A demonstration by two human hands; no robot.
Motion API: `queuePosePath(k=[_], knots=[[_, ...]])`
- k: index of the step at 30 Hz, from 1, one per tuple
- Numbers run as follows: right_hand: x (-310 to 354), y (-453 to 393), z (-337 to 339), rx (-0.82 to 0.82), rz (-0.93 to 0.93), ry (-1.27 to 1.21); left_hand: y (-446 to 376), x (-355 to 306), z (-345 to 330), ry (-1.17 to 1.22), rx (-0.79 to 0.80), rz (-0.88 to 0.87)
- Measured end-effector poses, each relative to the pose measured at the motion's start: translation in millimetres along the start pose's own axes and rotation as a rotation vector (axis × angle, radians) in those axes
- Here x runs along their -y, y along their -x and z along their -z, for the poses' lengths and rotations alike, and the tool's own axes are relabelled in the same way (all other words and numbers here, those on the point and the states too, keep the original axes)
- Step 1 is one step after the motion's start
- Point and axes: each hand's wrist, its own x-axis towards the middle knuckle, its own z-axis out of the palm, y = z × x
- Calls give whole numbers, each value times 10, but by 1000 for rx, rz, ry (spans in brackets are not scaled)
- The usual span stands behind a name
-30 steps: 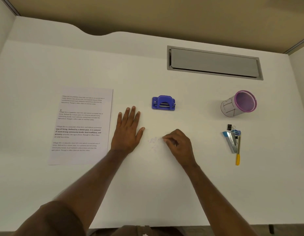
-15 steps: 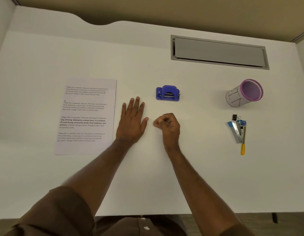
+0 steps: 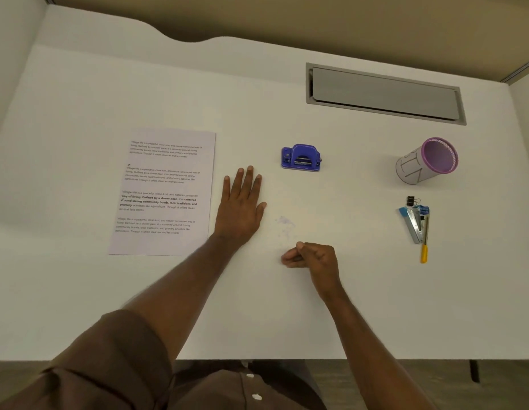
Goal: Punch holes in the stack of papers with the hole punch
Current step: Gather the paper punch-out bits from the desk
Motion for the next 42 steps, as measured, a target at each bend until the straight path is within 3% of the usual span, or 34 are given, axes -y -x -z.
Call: queuePosePath(k=[11, 14, 18, 21, 26, 29, 34, 42], knots=[[359, -750, -331, -92, 130, -34, 103, -3, -13, 40, -37, -22], [390, -784, -249, -182, 178, 7, 100, 0, 3, 53, -34, -17], [362, -687, -63, -341, 317, 434, 101, -18, 8, 56, -21, -11], [339, -646, -84, -268, 430, 837, 101, -16, 21, 67, -21, -7], [282, -548, -333, -117, 507, 1194, 107, -19, 45, 67, -15, -3], [290, -491, -408, -30, 517, 1183, 109, -17, 47, 60, -1, -2], [351, -395, -202, -152, 538, 1087, 109, -10, 45, 42, 12, 9], [63, -73, -221, -54, 585, 1252, 100, -8, 40, 50, 28, 16]])
